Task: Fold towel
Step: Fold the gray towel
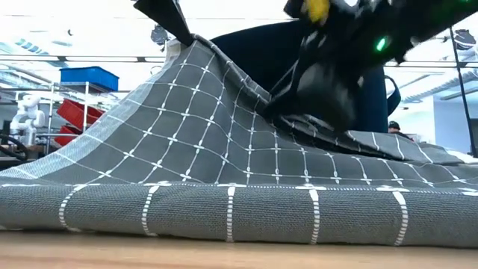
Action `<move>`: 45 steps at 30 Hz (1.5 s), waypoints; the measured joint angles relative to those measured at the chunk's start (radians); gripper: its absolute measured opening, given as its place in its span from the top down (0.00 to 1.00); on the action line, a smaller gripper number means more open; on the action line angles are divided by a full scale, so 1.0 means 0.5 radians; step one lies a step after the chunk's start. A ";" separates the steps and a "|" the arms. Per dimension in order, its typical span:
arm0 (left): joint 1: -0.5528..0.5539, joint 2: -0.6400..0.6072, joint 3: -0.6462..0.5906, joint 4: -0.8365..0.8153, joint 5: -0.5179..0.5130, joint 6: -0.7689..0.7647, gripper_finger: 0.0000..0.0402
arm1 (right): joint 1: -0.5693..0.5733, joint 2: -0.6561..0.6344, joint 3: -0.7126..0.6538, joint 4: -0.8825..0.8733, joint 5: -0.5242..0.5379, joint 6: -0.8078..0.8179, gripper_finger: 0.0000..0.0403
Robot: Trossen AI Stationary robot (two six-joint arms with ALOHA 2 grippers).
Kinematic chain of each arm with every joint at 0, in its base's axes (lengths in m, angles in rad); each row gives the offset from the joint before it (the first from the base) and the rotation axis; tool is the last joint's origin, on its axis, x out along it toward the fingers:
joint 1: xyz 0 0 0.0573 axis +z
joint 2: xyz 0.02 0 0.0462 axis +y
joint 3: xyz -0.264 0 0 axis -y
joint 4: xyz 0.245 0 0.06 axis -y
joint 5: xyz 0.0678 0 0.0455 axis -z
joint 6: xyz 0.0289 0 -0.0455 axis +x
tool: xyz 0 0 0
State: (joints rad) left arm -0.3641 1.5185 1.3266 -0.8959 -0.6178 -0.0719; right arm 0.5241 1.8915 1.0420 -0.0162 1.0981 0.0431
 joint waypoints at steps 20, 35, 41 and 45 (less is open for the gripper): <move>-0.002 0.000 0.001 0.000 0.013 0.030 1.00 | -0.047 0.163 -0.001 -0.012 0.473 0.133 0.55; -0.021 0.000 0.001 -0.001 0.014 0.050 1.00 | -0.009 0.159 -0.001 -1.223 0.453 1.387 0.55; -0.022 0.000 0.001 -0.002 0.014 0.049 1.00 | 0.047 0.159 -0.001 -1.677 0.319 1.847 0.55; -0.021 0.000 0.001 -0.002 0.014 0.049 1.00 | 0.099 0.159 0.000 -1.935 0.266 2.110 0.55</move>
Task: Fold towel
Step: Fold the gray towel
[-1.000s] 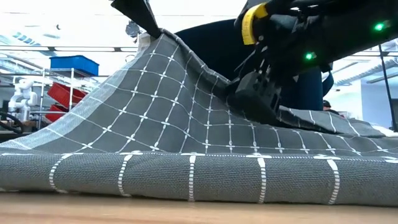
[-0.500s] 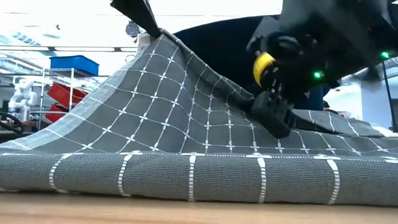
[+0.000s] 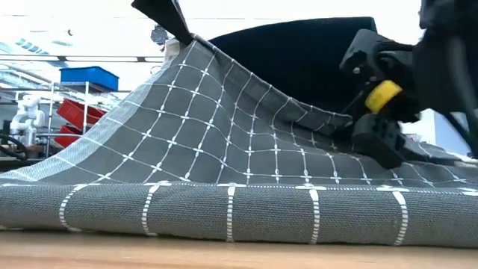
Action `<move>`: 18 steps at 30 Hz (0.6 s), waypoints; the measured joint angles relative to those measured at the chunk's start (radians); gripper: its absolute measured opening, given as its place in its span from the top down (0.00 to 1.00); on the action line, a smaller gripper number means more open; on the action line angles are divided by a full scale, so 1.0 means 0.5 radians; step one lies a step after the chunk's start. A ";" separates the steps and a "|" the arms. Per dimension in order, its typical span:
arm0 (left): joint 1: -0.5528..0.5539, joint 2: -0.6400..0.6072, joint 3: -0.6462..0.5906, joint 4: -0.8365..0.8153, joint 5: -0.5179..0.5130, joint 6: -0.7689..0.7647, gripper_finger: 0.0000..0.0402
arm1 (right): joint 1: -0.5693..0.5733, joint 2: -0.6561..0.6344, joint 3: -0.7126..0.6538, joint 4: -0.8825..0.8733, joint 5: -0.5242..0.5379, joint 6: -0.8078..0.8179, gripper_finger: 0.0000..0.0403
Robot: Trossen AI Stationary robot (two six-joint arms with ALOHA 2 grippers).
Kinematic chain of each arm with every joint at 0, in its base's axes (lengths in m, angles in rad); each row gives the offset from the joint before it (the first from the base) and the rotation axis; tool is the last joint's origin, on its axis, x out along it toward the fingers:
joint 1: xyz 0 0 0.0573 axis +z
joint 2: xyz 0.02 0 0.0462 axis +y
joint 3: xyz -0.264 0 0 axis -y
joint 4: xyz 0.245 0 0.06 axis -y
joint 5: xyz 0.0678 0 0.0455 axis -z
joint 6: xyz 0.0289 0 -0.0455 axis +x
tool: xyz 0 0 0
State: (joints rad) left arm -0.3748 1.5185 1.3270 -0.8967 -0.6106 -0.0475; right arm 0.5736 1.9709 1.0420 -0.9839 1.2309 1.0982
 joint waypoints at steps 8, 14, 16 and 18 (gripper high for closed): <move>0.000 0.000 0.000 0.000 0.000 -0.001 1.00 | 0.086 0.000 0.000 -0.501 -0.160 0.489 0.55; 0.000 0.000 0.000 -0.001 0.000 -0.005 1.00 | 0.144 0.000 -0.019 -0.688 -0.250 0.687 0.55; 0.000 0.000 0.001 -0.001 0.000 -0.005 1.00 | 0.161 0.000 -0.042 -0.718 -0.292 0.739 0.55; 0.000 0.000 0.001 0.000 0.000 -0.005 1.00 | 0.177 -0.001 -0.066 -0.724 -0.328 0.777 0.55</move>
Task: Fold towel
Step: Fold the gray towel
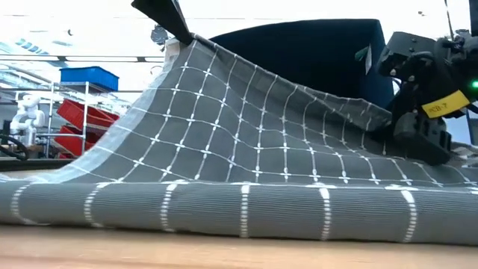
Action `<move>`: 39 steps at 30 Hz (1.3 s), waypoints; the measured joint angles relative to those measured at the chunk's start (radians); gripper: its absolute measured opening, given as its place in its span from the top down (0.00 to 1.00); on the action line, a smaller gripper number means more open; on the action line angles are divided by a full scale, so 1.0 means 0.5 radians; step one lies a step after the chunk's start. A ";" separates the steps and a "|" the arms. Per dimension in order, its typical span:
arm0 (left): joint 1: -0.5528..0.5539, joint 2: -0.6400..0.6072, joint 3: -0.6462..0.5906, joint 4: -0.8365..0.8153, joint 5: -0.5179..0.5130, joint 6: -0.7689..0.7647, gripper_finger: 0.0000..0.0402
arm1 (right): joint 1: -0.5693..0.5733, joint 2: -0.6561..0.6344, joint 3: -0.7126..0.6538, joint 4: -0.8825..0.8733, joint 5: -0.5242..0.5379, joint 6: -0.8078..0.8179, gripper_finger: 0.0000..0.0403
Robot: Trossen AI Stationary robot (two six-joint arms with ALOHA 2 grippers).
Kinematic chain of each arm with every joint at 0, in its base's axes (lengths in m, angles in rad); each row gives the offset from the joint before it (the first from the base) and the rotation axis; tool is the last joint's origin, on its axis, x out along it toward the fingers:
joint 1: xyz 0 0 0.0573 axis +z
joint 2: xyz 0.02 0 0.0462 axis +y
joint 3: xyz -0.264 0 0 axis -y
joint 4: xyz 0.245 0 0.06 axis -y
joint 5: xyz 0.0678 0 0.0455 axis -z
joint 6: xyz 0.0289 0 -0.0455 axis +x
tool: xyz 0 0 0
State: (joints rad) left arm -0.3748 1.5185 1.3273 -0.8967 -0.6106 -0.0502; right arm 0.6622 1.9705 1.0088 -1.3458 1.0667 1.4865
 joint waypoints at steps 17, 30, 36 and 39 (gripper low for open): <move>0.000 0.000 0.000 0.000 0.000 0.002 1.00 | 0.121 0.000 -0.030 -0.096 -0.212 0.032 0.55; 0.000 0.000 0.000 0.000 0.037 0.002 1.00 | 0.162 0.000 -0.030 -0.238 -0.329 0.142 0.70; 0.000 0.000 0.000 -0.001 0.071 0.014 1.00 | 0.184 -0.004 -0.005 -0.326 -0.382 0.080 0.97; 0.000 0.000 0.000 -0.001 0.089 0.015 1.00 | 0.200 -0.077 0.045 -0.413 -0.379 0.032 0.98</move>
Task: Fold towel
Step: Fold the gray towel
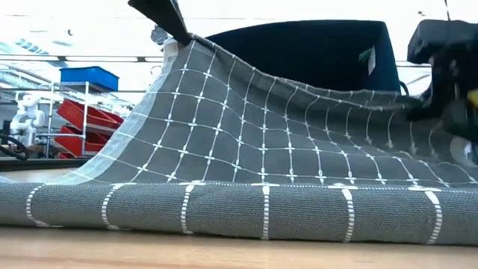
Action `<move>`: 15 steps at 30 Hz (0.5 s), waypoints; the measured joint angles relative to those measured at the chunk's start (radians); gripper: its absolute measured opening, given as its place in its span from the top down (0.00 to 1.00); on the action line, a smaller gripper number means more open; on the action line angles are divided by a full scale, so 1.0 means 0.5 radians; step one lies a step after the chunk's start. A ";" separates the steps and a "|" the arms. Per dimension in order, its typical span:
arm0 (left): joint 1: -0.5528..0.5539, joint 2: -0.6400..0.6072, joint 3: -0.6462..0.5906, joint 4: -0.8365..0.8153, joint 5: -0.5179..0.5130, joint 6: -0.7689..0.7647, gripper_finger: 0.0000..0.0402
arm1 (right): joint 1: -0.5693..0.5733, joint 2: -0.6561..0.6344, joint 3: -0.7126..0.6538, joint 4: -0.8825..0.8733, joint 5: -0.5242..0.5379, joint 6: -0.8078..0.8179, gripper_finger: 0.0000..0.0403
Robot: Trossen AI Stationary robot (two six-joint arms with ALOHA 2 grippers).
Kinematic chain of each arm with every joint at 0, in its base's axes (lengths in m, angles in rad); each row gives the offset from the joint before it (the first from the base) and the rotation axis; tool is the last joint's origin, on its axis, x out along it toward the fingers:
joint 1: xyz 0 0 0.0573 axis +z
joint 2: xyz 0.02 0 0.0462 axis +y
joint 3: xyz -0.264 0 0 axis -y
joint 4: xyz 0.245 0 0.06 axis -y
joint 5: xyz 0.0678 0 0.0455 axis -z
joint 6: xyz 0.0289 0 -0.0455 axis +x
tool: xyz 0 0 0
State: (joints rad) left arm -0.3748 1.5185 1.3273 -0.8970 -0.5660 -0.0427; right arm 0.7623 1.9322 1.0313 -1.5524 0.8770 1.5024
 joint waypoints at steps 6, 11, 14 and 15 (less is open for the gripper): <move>-0.031 0.000 0.000 0.000 0.001 0.001 1.00 | 0.080 -0.310 0.060 -0.038 -0.011 -0.114 1.00; -0.095 0.000 0.000 -0.001 0.001 0.008 1.00 | 0.191 -0.572 0.116 -0.038 -0.090 -0.236 1.00; -0.143 0.000 0.000 -0.001 0.000 0.008 1.00 | 0.261 -0.695 0.160 -0.035 -0.144 -0.335 1.00; -0.163 0.000 0.000 -0.002 0.001 0.008 1.00 | 0.286 -0.735 0.180 -0.032 -0.172 -0.374 1.00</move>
State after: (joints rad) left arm -0.4562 1.5185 1.3273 -0.8978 -0.5655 -0.0387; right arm 0.9051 1.5647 1.1212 -1.5684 0.7909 1.3152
